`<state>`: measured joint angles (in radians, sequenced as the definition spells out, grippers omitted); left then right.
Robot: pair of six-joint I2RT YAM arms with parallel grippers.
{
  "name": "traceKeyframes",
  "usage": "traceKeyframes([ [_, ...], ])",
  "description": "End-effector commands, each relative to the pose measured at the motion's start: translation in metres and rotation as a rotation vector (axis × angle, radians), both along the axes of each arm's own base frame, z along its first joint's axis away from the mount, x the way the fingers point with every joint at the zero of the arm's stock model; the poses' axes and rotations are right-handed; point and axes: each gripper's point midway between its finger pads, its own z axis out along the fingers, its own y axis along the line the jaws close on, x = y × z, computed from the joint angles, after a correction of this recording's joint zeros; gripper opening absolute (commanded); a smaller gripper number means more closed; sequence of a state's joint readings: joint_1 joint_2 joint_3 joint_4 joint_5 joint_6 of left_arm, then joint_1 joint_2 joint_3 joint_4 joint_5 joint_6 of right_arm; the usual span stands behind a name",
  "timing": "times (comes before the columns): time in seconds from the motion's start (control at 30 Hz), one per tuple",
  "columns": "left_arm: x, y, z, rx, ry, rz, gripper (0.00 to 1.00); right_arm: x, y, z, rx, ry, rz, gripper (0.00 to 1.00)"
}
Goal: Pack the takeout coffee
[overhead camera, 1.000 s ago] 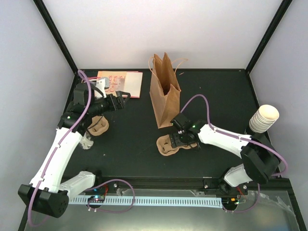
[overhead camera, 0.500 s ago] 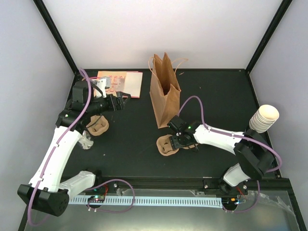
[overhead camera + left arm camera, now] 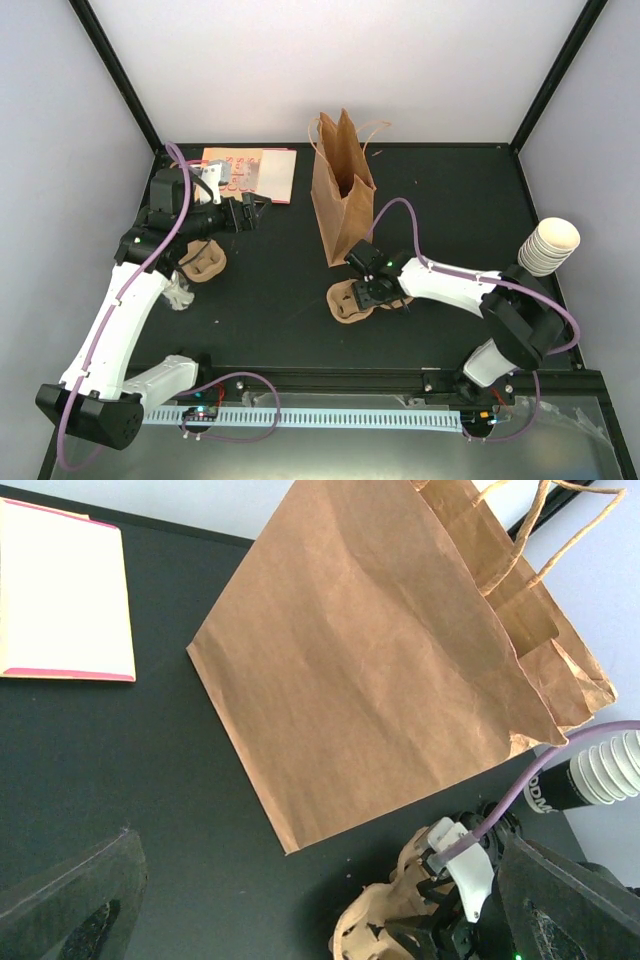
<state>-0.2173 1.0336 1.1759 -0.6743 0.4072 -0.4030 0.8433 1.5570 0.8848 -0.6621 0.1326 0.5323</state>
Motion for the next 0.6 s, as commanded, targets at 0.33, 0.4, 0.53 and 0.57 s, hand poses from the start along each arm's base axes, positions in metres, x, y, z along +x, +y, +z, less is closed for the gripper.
traceKeyframes([
  [0.33, -0.0056, -0.0004, 0.0188, 0.008, -0.044, -0.028, 0.99, 0.0115, 0.0092, 0.0004, -0.023, -0.033, 0.017, 0.75],
  [0.4, -0.0057, -0.0003, 0.0185, 0.013, -0.044, -0.029, 0.99, 0.0116, 0.0094, -0.0005, -0.024, -0.033, 0.018, 0.74],
  [0.53, -0.0059, -0.0001, 0.0187, 0.019, -0.044, -0.031, 0.99, 0.013, 0.0099, -0.0001, -0.024, -0.036, 0.018, 0.7],
  [0.57, -0.0057, 0.0001, 0.0185, 0.019, -0.043, -0.029, 0.99, 0.0131, 0.0102, 0.0003, -0.024, -0.037, 0.019, 0.69],
])
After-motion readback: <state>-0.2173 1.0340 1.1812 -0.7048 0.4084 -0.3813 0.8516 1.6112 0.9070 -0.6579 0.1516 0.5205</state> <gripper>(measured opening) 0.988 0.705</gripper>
